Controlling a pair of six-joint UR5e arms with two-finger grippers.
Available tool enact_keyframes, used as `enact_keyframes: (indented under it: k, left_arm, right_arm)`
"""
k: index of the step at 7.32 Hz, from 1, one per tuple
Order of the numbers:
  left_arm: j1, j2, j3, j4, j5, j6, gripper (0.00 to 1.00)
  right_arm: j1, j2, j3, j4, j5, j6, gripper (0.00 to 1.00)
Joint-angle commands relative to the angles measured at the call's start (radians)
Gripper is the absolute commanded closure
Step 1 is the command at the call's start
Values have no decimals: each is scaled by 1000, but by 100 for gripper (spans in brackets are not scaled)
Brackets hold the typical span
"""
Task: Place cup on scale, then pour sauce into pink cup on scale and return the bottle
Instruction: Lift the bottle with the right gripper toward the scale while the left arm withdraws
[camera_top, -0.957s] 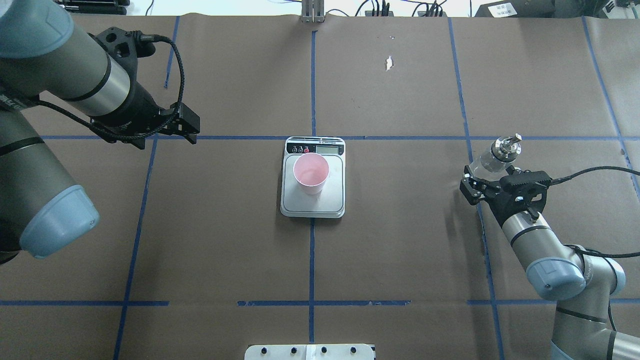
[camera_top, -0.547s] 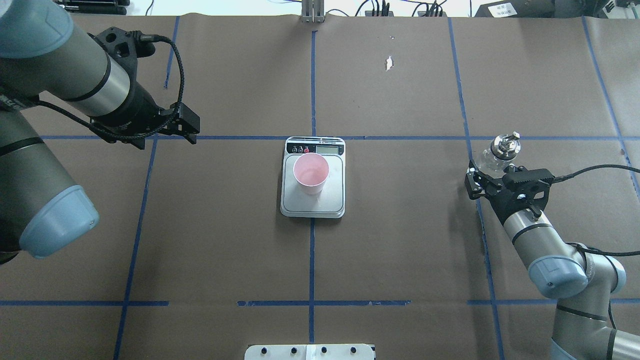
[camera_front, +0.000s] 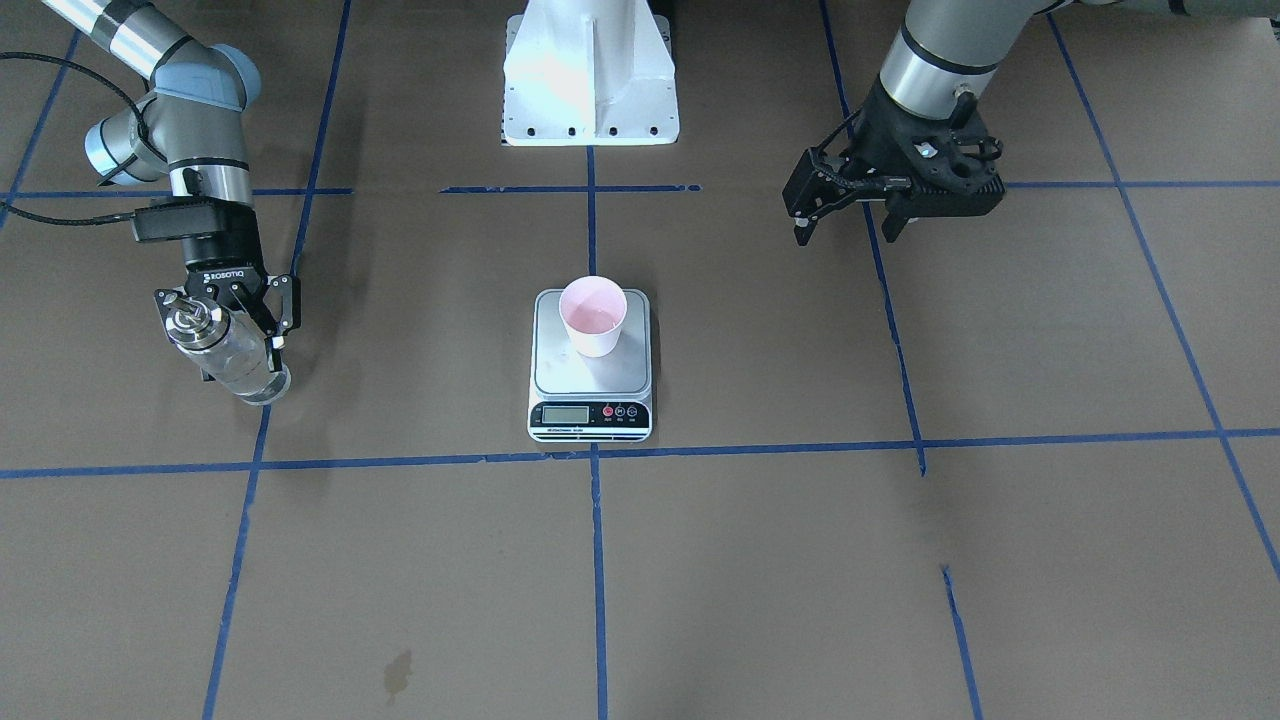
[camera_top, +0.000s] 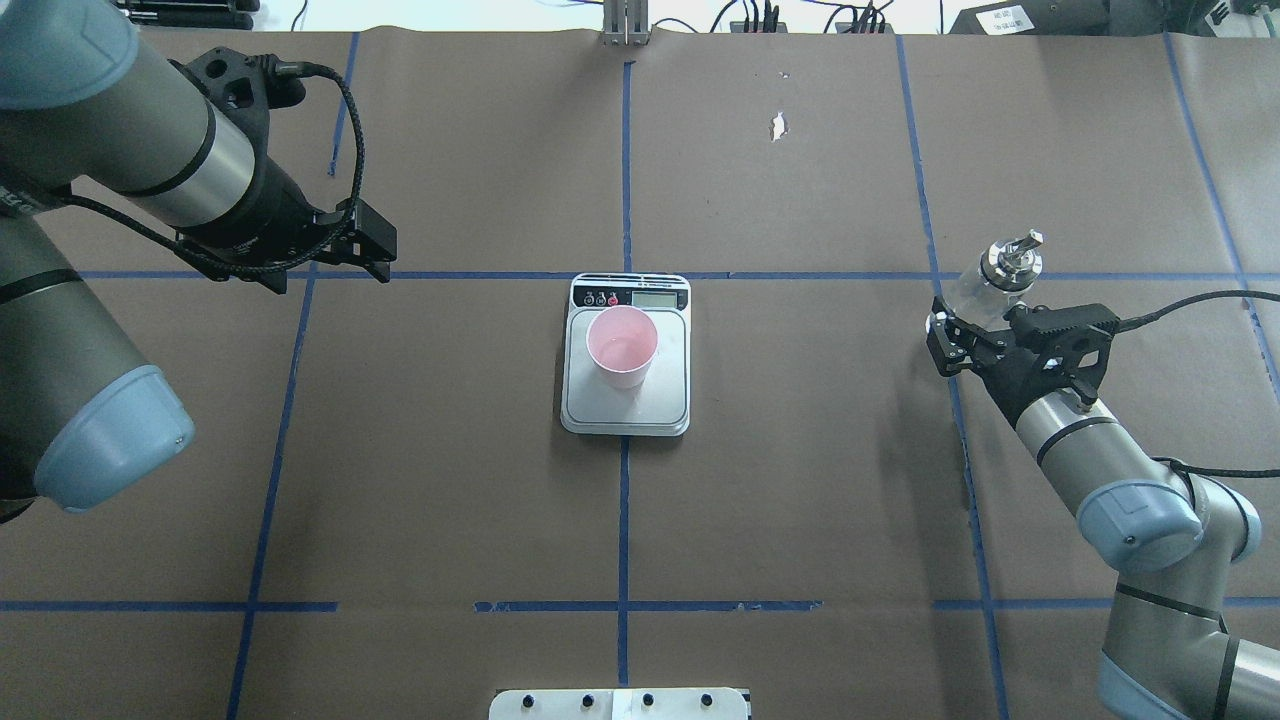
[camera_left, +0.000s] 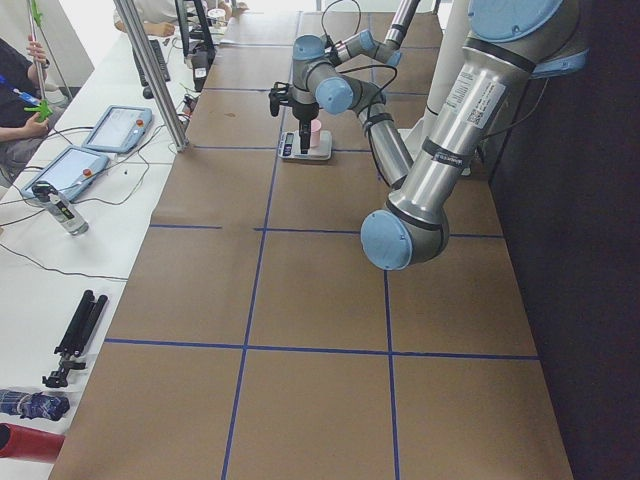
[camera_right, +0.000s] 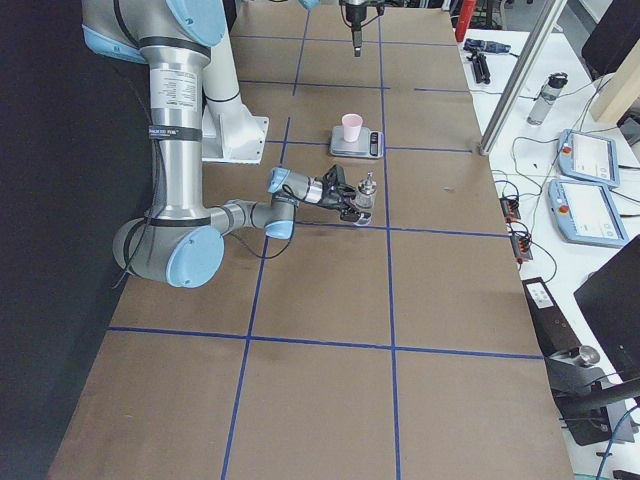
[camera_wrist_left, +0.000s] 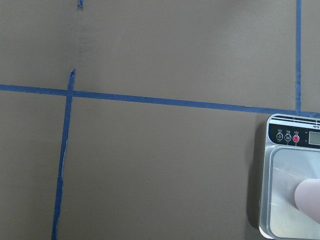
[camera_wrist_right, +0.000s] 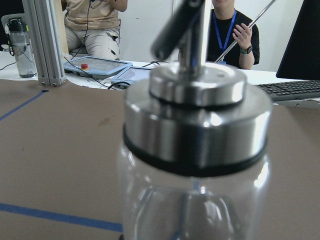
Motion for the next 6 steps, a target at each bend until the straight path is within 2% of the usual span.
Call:
enact_keyframes:
  k: [1, 2, 4, 6]
  left_arm:
    - [-14, 3, -2, -1, 3, 8, 0]
    - [-20, 3, -2, -1, 3, 9, 0]
    - [-22, 1, -2, -1, 0, 9, 0]
    - [-31, 1, -2, -1, 3, 12, 0]
  right_arm:
    - [7, 9, 64, -13, 11, -61, 100]
    - [7, 12, 84, -25, 11, -64, 100]
    - [22, 26, 185, -160, 7, -146, 100]
    - [22, 81, 205, -273, 2, -156, 100]
